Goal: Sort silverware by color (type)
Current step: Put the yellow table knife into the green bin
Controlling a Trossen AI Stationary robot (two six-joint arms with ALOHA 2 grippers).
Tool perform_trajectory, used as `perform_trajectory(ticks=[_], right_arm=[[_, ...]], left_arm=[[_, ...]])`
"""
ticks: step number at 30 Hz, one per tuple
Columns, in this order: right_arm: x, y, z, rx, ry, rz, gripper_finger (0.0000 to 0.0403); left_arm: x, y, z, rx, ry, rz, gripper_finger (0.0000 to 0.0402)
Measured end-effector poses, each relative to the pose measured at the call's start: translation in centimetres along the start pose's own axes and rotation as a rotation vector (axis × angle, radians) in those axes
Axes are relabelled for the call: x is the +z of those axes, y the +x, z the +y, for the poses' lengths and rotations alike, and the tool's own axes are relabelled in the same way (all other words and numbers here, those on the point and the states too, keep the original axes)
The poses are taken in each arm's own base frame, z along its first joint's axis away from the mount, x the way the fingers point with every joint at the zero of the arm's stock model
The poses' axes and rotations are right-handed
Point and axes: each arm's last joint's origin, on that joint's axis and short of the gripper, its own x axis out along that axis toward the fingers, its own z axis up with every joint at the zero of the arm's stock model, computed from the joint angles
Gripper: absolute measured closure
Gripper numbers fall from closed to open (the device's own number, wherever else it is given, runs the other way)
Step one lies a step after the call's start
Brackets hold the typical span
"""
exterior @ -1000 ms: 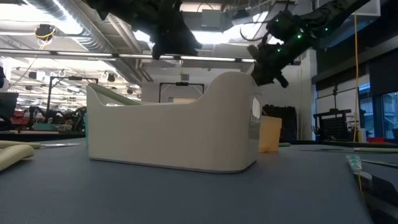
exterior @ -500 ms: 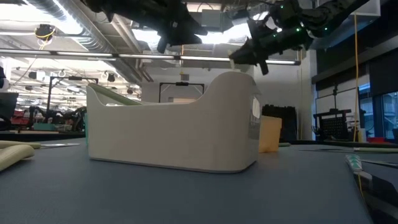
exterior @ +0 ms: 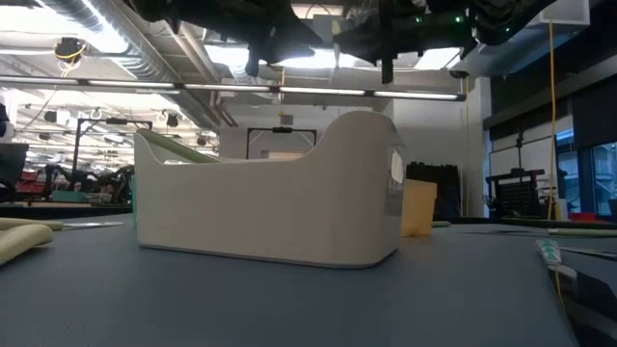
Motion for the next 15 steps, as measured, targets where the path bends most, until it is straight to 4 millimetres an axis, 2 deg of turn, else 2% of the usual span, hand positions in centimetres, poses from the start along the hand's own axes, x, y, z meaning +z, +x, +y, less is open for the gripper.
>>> perform_trajectory(ticks=[8,15], right_arm=[[-0.9,0.6,2.5,-0.142,0.002,-0.051,0.0365],[-1.7,1.3,3.9,-0.267,-0.012,-0.123,0.0365]], left_arm=[[0.4,0.0,0.0,0.016,0.001,-0.046,0.027],[0.0,0.4,0.0,0.058,0.086,-0.043,0.027]])
